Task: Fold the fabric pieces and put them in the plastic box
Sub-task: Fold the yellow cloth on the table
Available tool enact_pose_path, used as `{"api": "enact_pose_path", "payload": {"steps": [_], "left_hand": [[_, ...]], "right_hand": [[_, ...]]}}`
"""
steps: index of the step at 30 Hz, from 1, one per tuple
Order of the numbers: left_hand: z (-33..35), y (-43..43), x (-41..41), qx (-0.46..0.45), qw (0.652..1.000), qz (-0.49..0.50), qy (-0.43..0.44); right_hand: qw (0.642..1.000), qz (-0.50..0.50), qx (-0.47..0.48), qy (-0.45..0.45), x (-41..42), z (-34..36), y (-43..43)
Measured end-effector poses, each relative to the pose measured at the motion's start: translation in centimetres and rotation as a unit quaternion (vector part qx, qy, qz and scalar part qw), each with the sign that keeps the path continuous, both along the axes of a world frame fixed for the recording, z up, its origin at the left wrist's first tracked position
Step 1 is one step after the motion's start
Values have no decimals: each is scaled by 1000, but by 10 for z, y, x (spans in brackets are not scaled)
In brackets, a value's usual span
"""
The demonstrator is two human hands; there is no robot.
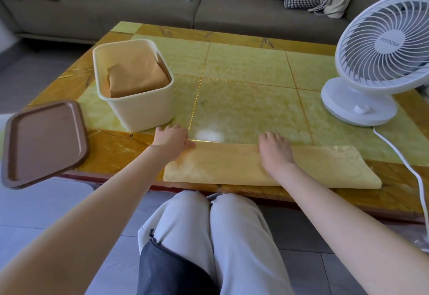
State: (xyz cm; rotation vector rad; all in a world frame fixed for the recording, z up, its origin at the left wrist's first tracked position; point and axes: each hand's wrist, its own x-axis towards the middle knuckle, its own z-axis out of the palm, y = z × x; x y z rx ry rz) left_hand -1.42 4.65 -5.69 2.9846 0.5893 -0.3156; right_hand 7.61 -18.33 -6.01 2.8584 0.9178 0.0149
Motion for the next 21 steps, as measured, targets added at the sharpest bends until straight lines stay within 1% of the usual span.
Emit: {"api": "enact_pose_path", "payload": {"steps": [2, 4, 6, 9, 11, 15, 18, 21], "left_hand": [[-3, -1, 1, -4, 1000, 10, -26], [-6, -2, 3, -4, 999, 10, -45], [-6, -2, 2, -4, 998, 9, -57], [-8, -2, 0, -31, 995, 41, -80], [-8, -2, -5, -59, 991, 86, -84], [-7, 1, -22, -108, 980, 156, -52], [-10, -4, -38, -136, 975, 170, -40], [-13, -10, -52, -118, 979, 162, -39]], "right_hand": [[998, 41, 51, 13, -11, -1, 8], [989, 91, 99, 59, -27, -4, 16], [980, 128, 114, 103, -40, -9, 24], [977, 111, 86, 163, -48, -15, 31], [981, 101, 59, 154, -49, -16, 35], [987, 81, 34, 136, -52, -18, 42], [988, 73, 16, 137, -53, -18, 48], [989, 59, 4, 139, -56, -19, 54]]}}
